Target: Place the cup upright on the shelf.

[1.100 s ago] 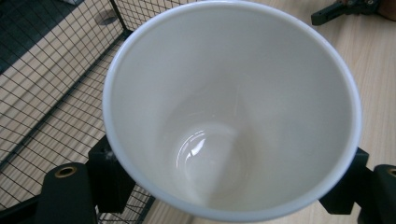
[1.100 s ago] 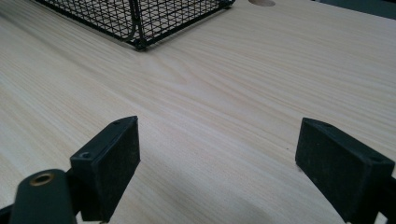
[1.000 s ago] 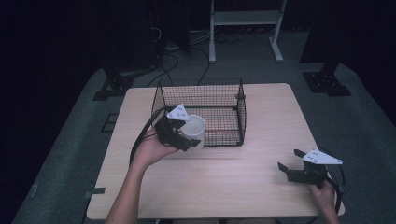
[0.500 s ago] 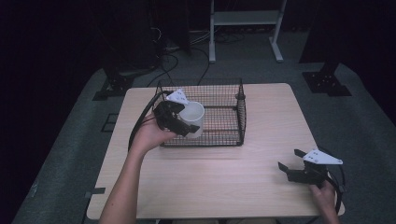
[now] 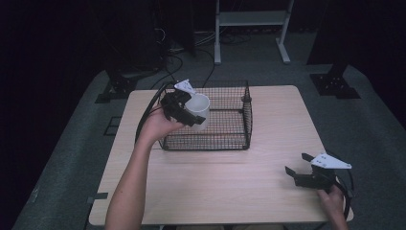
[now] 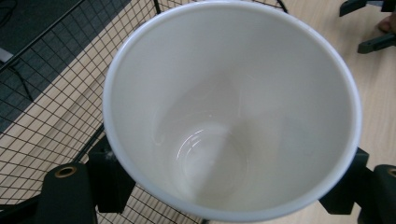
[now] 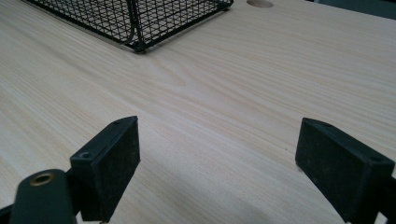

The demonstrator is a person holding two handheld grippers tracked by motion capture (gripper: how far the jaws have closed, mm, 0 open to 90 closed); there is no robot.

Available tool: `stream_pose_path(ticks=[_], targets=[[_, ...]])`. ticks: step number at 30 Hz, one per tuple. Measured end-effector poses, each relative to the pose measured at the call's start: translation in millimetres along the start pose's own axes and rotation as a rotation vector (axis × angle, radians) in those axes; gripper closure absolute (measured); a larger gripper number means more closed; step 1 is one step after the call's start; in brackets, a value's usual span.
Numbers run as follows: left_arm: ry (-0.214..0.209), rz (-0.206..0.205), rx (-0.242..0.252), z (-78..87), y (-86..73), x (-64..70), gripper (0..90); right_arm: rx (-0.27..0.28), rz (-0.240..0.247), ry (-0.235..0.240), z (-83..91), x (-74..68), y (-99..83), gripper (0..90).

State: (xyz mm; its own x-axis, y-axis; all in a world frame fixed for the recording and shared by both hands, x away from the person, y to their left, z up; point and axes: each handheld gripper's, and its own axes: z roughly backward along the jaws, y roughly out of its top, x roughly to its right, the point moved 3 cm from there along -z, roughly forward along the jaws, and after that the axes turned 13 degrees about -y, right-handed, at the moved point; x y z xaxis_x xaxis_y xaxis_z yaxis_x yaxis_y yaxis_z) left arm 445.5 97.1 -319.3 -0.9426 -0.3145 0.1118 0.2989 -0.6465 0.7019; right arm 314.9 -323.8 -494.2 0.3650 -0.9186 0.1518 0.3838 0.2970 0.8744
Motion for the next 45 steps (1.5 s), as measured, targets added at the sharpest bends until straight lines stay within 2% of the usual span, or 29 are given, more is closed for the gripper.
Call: stream_pose_path(ticks=[11, 25, 29, 38, 45], targets=[[-0.003, 0.03, -0.015, -18.4, 3.1, -26.2, 21.5, 0.0, -0.002, 0.002, 0.1, 0.1, 0.0, 13.1], [0.006, 0.076, -0.009, -36.5, -2.9, -49.2, 21.5, 0.005, -0.006, 0.004, 0.3, 0.6, 0.0, 13.1], [-0.01, 0.097, -0.006, -43.4, -6.1, -54.1, 21.5, 0.009, -0.012, 0.004, 0.6, 1.3, 0.0, 13.1], [-0.029, 0.12, -0.043, -62.0, -10.5, -64.9, 21.5, 0.015, -0.019, 0.003, 1.2, 2.1, -0.2, 13.1], [-0.047, 0.126, -0.057, -72.2, -13.5, -71.6, 21.5, 0.017, -0.022, 0.003, 1.4, 2.5, -0.2, 13.1]])
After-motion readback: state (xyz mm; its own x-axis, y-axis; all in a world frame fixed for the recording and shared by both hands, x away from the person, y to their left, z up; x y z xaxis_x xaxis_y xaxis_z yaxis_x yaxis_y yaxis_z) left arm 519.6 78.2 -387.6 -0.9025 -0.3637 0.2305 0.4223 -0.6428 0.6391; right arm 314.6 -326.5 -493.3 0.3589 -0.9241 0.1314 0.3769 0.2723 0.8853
